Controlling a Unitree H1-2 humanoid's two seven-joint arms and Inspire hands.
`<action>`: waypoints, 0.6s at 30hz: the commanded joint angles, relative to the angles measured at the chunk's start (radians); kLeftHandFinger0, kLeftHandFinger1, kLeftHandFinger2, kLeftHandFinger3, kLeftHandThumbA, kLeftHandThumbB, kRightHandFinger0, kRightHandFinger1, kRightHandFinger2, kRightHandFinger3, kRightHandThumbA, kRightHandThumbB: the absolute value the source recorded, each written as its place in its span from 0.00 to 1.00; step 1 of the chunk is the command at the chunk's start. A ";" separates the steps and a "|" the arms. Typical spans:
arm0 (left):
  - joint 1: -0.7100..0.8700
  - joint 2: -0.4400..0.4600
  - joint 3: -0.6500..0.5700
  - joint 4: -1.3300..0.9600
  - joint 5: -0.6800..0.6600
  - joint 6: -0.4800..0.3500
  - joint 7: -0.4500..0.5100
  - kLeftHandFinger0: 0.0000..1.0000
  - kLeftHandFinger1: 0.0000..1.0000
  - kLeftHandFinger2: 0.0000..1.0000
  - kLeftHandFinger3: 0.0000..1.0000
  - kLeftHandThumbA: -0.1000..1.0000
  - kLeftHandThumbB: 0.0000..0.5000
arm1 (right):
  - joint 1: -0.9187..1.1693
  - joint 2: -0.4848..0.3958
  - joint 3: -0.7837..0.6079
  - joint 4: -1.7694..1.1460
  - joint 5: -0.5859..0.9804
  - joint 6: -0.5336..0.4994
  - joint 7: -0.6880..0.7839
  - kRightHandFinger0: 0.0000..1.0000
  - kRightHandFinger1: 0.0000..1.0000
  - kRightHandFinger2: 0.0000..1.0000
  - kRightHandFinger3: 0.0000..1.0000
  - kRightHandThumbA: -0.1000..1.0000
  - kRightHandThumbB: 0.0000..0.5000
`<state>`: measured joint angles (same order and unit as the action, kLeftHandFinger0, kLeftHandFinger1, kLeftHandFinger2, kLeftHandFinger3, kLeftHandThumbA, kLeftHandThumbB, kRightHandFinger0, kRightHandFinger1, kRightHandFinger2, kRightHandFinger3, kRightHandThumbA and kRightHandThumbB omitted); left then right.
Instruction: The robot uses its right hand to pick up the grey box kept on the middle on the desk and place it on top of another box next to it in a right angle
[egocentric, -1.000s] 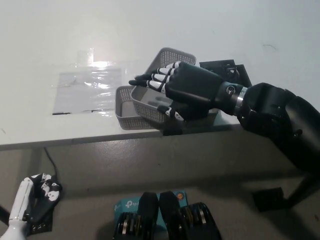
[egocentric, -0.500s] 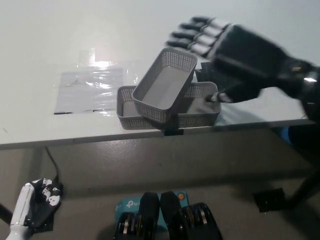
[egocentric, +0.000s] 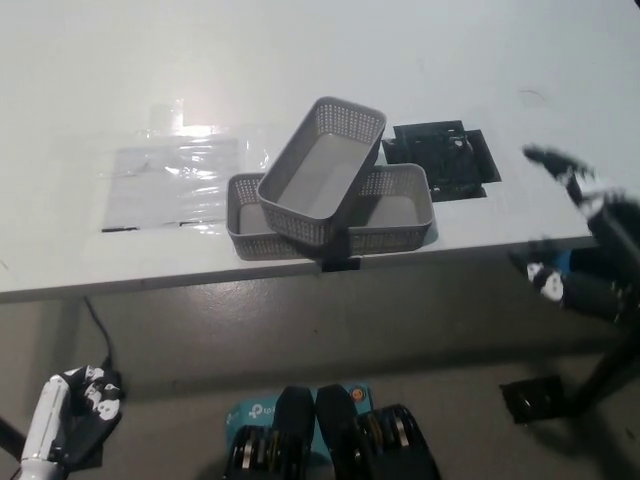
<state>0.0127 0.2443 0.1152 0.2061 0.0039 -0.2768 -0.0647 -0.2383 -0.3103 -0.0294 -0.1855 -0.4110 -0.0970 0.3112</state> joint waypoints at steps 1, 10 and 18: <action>0.003 0.017 0.019 -0.028 -0.014 -0.036 0.007 0.00 0.00 0.00 0.14 1.00 0.88 | 0.036 0.097 -0.067 0.117 0.084 -0.112 -0.205 0.78 0.93 0.95 1.00 0.42 0.26; 0.008 0.010 0.024 -0.029 -0.026 -0.025 0.006 0.00 0.00 0.00 0.18 1.00 0.95 | 0.098 0.277 -0.206 0.465 0.211 -0.200 -0.326 0.50 0.56 0.73 1.00 0.26 0.08; -0.002 -0.010 0.053 -0.026 -0.067 0.001 0.007 0.00 0.00 0.00 0.17 1.00 0.95 | 0.098 0.249 -0.186 0.432 0.215 -0.079 -0.260 0.20 0.28 0.44 0.82 0.18 0.12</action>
<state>0.0152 0.2341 0.1533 0.2052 -0.0237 -0.2740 -0.0647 -0.1208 -0.0420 -0.2205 0.2783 -0.2324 -0.1872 0.0892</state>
